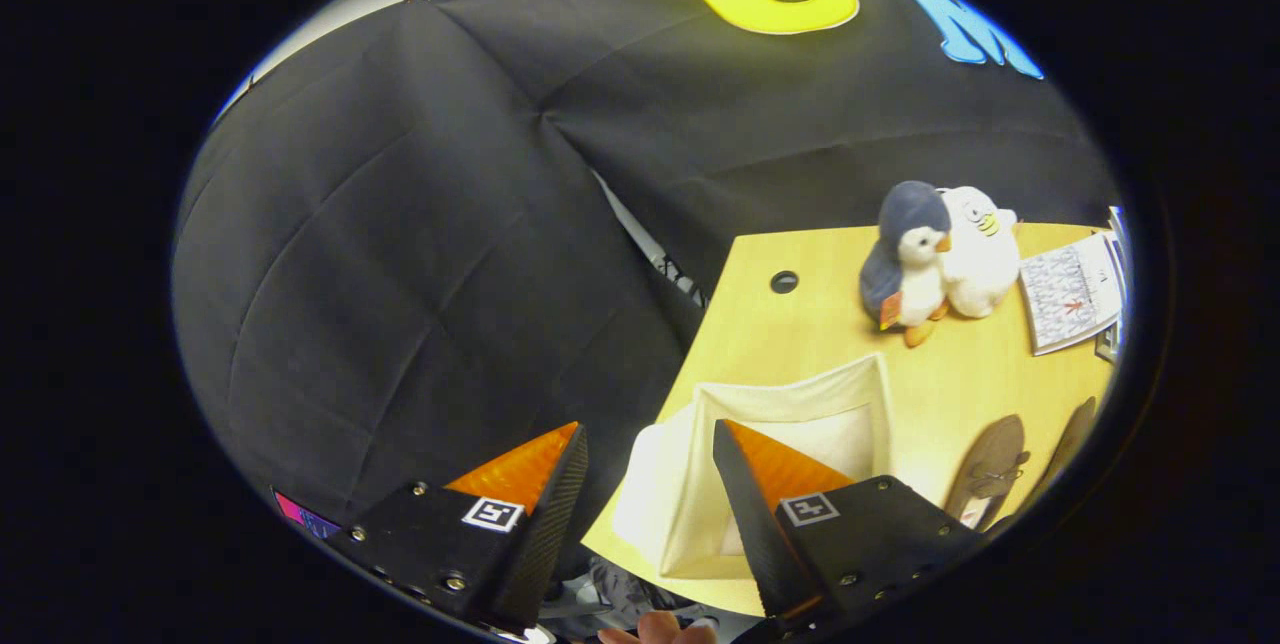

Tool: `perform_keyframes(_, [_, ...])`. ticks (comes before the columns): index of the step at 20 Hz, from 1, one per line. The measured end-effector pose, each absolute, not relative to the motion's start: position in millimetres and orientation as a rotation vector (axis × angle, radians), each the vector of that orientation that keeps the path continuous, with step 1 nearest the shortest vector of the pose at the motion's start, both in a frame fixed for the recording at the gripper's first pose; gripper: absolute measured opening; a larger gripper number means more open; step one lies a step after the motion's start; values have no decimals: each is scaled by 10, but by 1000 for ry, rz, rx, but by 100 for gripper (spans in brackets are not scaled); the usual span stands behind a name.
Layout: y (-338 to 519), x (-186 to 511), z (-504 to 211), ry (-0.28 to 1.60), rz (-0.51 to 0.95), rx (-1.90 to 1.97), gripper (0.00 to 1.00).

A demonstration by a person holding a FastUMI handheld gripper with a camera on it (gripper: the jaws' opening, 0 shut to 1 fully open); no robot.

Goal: Open the storage box then place both shoes into the box .Put the left shoe in first, then the right shoe, with the right side of both shoes facing outward in a uniform manner.

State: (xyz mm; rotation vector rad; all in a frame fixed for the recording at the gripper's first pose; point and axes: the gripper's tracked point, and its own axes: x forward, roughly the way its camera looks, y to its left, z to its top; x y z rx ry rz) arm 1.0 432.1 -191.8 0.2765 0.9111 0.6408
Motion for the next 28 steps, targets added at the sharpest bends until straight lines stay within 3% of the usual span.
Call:
perform_keyframes(12, [2876, 353, -2066, 893, 455, 292, 79])
perform_keyframes(28, [1385, -262, -3436, 1171, 281, 108, 79])
